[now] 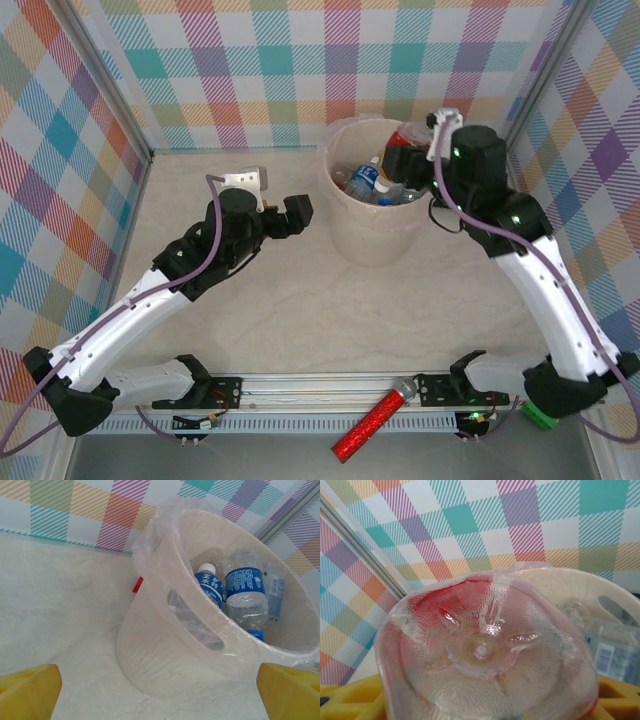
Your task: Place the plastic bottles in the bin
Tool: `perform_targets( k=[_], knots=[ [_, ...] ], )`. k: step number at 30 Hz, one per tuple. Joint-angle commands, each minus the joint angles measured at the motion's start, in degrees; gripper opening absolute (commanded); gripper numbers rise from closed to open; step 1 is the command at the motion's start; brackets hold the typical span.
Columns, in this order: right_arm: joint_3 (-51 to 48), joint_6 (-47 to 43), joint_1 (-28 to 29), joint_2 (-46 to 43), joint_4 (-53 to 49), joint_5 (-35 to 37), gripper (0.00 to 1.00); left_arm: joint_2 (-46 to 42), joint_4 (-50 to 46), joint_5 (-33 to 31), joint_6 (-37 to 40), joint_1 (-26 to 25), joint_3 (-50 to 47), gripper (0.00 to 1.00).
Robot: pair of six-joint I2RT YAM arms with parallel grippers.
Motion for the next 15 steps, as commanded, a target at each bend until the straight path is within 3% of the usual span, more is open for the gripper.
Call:
perform_targets(
  k=[1, 15],
  knots=[
    [5.41, -6.04, 0.3, 4.92, -2.62, -1.61, 0.62, -2.13, -1.42, -1.5, 0.96, 0.05, 1.33, 0.99],
    [24.58, -10.52, 0.22, 23.67, -16.28, -5.56, 0.62, -4.88, -2.93, -2.57, 1.57, 0.05, 0.56, 1.0]
  ],
)
